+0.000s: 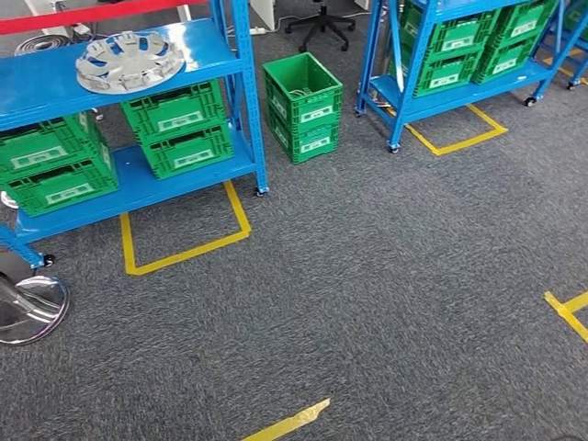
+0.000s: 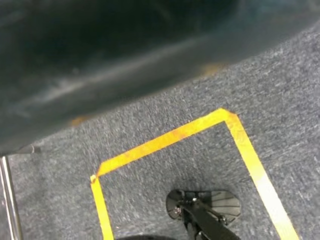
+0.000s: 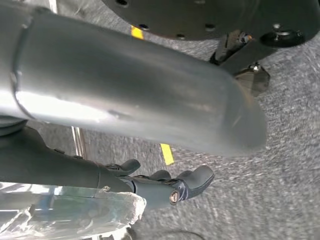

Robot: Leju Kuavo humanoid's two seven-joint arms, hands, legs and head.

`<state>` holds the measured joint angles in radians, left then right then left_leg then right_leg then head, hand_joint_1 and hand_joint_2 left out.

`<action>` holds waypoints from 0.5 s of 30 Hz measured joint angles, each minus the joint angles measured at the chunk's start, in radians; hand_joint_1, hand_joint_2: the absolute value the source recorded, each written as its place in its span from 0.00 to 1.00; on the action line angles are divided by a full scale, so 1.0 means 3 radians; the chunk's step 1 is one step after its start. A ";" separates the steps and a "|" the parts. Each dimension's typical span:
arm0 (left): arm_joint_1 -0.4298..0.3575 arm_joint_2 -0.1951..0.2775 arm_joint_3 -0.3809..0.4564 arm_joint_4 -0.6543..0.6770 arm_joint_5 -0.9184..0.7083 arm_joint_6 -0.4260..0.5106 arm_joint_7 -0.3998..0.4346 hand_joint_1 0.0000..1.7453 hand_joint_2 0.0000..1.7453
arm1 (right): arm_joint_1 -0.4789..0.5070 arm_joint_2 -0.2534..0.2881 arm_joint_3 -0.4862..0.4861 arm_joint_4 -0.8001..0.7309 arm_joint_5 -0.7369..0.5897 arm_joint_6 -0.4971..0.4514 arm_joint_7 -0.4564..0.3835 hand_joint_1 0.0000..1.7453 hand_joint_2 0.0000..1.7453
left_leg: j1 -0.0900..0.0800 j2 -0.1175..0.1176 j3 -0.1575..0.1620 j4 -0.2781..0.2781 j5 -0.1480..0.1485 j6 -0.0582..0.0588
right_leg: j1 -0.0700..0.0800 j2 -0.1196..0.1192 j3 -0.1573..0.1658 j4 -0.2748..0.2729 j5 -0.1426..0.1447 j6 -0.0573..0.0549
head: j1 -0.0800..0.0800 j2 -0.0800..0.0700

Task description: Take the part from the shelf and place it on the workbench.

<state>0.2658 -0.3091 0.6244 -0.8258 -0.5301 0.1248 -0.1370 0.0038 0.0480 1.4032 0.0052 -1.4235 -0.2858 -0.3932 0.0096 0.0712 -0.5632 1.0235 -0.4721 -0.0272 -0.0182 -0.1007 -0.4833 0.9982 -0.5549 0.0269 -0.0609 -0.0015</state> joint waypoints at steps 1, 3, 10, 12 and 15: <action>0.0008 0.0000 -0.0012 -0.0003 0.0003 -0.0008 0.0012 0.00 0.00 | -0.0005 -0.0001 0.0000 0.0000 0.0003 -0.0003 -0.0004 0.00 0.00 | -0.0014 -0.0009 0.0004 -0.0018 -0.0021 0.0025 | 0.0003 -0.0032 0.0018 -0.0007 -0.0013 0.0023 | 0.0002 0.0000; 0.0034 -0.0005 -0.0019 -0.0013 0.0011 -0.0028 0.0033 0.00 0.00 | -0.0023 -0.0001 0.0000 0.0000 0.0010 -0.0010 -0.0012 0.00 0.00 | -0.0015 -0.0082 0.0008 -0.0034 -0.0017 0.0081 | -0.0007 -0.0050 0.0067 -0.0021 -0.0033 0.0062 | 0.0008 0.0000; 0.0108 -0.0024 -0.0029 -0.0171 0.0003 -0.0216 0.0193 0.00 0.00 | 0.0003 0.0022 0.0000 -0.0001 0.0059 -0.0077 -0.0026 0.00 0.00 | -0.0024 -0.0377 0.0050 -0.0061 -0.0028 0.0180 | -0.0012 0.0332 -0.0516 0.0964 -0.0337 0.0069 | 0.0053 0.0000; 0.0128 -0.0031 -0.0023 -0.0203 -0.0029 -0.0249 0.0211 0.00 0.00 | 0.0003 0.0028 0.0000 -0.0001 0.0064 -0.0091 -0.0029 0.00 0.00 | -0.0031 -0.0479 0.0085 -0.0060 -0.0047 0.0173 | -0.0009 0.0381 -0.0446 0.0652 -0.0058 0.0045 | 0.0053 0.0001; 0.0137 -0.0038 -0.0016 -0.0238 -0.0046 -0.0258 0.0213 0.00 0.00 | 0.0002 0.0037 0.0000 -0.0001 0.0065 -0.0097 -0.0041 0.00 0.00 | -0.0036 -0.0615 0.0101 -0.0046 -0.0079 0.0131 | -0.0015 0.0603 -0.0252 0.0135 0.0164 0.0009 | 0.0059 0.0000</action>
<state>0.3070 -0.3204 0.6195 -0.8973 -0.5439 0.0475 -0.0731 0.0044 0.0590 1.4031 0.0050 -1.4038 -0.3150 -0.4056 -0.0012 -0.1132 -0.5329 1.0098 -0.4958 0.0121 -0.0227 0.0801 -0.5589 1.0388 -0.5055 0.0296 -0.0431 -0.0014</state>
